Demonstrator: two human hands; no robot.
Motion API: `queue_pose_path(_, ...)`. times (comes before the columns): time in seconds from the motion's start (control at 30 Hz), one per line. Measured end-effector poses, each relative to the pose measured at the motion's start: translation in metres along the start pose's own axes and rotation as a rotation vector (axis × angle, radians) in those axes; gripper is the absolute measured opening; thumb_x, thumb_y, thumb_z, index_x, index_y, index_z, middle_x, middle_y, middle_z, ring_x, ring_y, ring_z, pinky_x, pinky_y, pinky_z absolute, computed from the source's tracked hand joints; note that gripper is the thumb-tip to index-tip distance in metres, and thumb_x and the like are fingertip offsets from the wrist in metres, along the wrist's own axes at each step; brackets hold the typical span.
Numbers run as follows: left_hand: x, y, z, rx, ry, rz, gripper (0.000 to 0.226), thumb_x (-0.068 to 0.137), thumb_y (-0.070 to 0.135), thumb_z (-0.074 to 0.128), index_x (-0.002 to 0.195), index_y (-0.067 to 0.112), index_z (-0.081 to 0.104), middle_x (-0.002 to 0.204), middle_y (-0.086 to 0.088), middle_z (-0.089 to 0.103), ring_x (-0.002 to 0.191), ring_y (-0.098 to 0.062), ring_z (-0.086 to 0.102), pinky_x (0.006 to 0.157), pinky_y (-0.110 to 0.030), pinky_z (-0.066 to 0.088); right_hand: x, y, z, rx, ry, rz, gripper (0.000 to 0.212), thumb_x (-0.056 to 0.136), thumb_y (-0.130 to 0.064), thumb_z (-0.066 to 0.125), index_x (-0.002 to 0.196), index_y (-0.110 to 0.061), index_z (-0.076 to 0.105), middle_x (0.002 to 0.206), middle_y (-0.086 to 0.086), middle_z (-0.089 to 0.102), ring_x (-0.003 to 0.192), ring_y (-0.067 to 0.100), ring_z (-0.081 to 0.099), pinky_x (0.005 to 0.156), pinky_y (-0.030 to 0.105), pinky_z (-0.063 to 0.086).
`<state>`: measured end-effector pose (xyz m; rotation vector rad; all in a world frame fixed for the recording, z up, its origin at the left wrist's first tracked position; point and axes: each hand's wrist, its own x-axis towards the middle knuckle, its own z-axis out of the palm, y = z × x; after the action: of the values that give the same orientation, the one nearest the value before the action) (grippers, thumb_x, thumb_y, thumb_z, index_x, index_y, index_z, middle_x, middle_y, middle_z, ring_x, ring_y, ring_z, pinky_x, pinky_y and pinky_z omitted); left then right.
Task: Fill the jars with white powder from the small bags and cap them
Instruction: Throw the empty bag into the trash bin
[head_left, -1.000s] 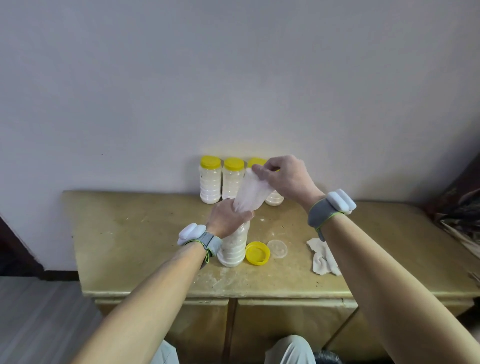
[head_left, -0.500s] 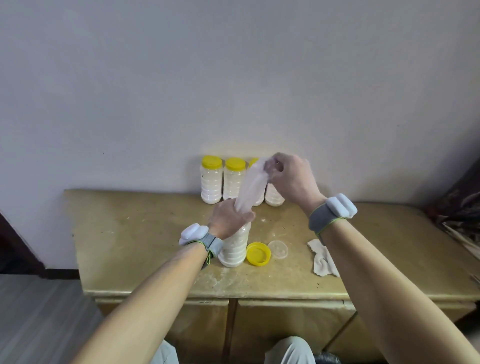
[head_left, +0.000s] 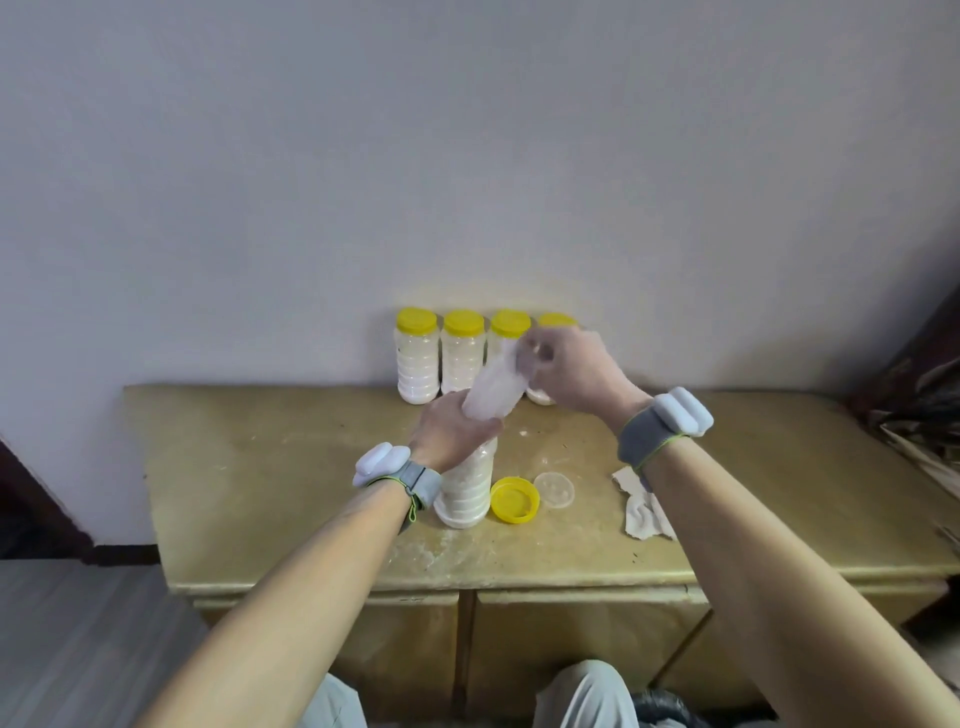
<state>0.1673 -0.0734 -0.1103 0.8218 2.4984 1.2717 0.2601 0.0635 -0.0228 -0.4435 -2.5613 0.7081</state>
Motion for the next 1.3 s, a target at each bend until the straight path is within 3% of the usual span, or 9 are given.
queue_pose_path(0.07, 0.001, -0.002, 0.000, 0.024, -0.002, 0.010, 0.031, 0.081, 0.039, 0.076, 0.104, 0.019, 0.068, 0.103, -0.003, 0.070, 0.094, -0.023, 0.062, 0.074, -0.031, 0.043, -0.002, 0.012, 0.006, 0.099, 0.015, 0.060, 0.015, 0.093, -0.021, 0.056, 0.088, -0.023, 0.070, 0.070, -0.005, 0.068, 0.066, 0.009, 0.062, 0.061, 0.018, 0.046)
queue_pose_path(0.17, 0.001, -0.004, -0.002, 0.021, 0.002, 0.013, 0.055, 0.075, 0.049, 0.082, 0.116, 0.019, 0.061, 0.105, 0.003, 0.065, 0.098, -0.021, 0.062, 0.084, -0.036, 0.051, -0.001, 0.036, 0.010, 0.377, 0.345, 0.275, 0.011, 0.092, -0.023, 0.055, 0.089, -0.024, 0.065, 0.082, 0.001, 0.072, 0.084, 0.022, 0.069, 0.078, 0.034, 0.052)
queue_pose_path(0.3, 0.006, -0.003, -0.010, -0.133, 0.047, -0.011, 0.081, 0.053, 0.061, 0.088, 0.119, 0.031, 0.053, 0.105, 0.009, 0.069, 0.098, -0.014, 0.067, 0.091, -0.034, 0.053, -0.019, 0.080, 0.024, 0.449, 0.337, 0.601, 0.017, 0.093, -0.026, 0.053, 0.086, -0.013, 0.062, 0.078, 0.004, 0.063, 0.073, 0.029, 0.060, 0.067, 0.036, 0.049)
queue_pose_path(0.43, 0.015, -0.010, -0.021, -0.156, -0.042, 0.003, 0.049, 0.066, 0.043, 0.089, 0.105, 0.029, 0.065, 0.092, 0.009, 0.075, 0.096, -0.013, 0.070, 0.096, -0.037, 0.053, -0.050, 0.109, 0.052, 0.579, 0.184, 0.752, 0.014, 0.096, -0.017, 0.051, 0.083, -0.015, 0.057, 0.078, 0.008, 0.064, 0.054, 0.018, 0.049, 0.044, 0.026, 0.037)
queue_pose_path(0.57, 0.020, -0.001, -0.021, -0.070, 0.003, 0.056, 0.010, 0.082, 0.028, 0.080, 0.086, 0.029, 0.071, 0.091, 0.011, 0.075, 0.095, -0.011, 0.069, 0.090, -0.029, 0.052, -0.076, 0.118, 0.072, 0.592, -0.012, 0.771, 0.008, 0.098, -0.016, 0.051, 0.099, -0.015, 0.059, 0.087, 0.004, 0.070, 0.061, 0.014, 0.058, 0.046, 0.022, 0.043)
queue_pose_path(0.8, 0.023, 0.030, -0.005, 0.049, -0.029, 0.180, 0.004, 0.088, 0.023, 0.073, 0.091, 0.025, 0.071, 0.092, 0.007, 0.073, 0.093, -0.014, 0.067, 0.088, -0.031, 0.052, -0.089, 0.120, 0.069, 0.496, -0.084, 0.633, 0.033, 0.081, -0.003, 0.058, 0.110, -0.018, 0.055, 0.090, -0.001, 0.064, 0.077, 0.020, 0.061, 0.056, 0.027, 0.050)
queue_pose_path(0.93, 0.016, 0.049, 0.017, 0.165, -0.092, 0.274, 0.006, 0.091, 0.023, 0.068, 0.089, 0.029, 0.066, 0.093, 0.007, 0.070, 0.089, -0.015, 0.065, 0.080, -0.028, 0.049, -0.101, 0.124, 0.054, 0.529, -0.148, 0.507, 0.040, 0.055, -0.014, 0.061, 0.095, -0.013, 0.057, 0.082, 0.000, 0.061, 0.079, 0.021, 0.056, 0.067, 0.030, 0.047)
queue_pose_path(1.13, -0.009, 0.063, 0.077, 0.187, -0.272, 0.376, 0.012, 0.089, 0.019, 0.068, 0.086, 0.031, 0.065, 0.083, 0.015, 0.067, 0.084, -0.009, 0.062, 0.079, -0.027, 0.047, -0.144, 0.162, 0.051, 0.549, -0.020, 0.544, 0.030, 0.080, -0.038, 0.072, 0.097, -0.013, 0.069, 0.087, -0.002, 0.075, 0.080, 0.017, 0.070, 0.072, 0.033, 0.053)
queue_pose_path(1.3, -0.035, 0.052, 0.128, 0.167, -0.336, 0.346, 0.012, 0.088, 0.022, 0.066, 0.098, 0.026, 0.061, 0.077, 0.014, 0.064, 0.082, -0.017, 0.064, 0.078, -0.032, 0.051, -0.202, 0.200, 0.049, 0.624, 0.129, 0.739, 0.014, 0.082, -0.017, 0.071, 0.078, -0.004, 0.066, 0.071, 0.001, 0.066, 0.067, 0.015, 0.059, 0.063, 0.028, 0.044)
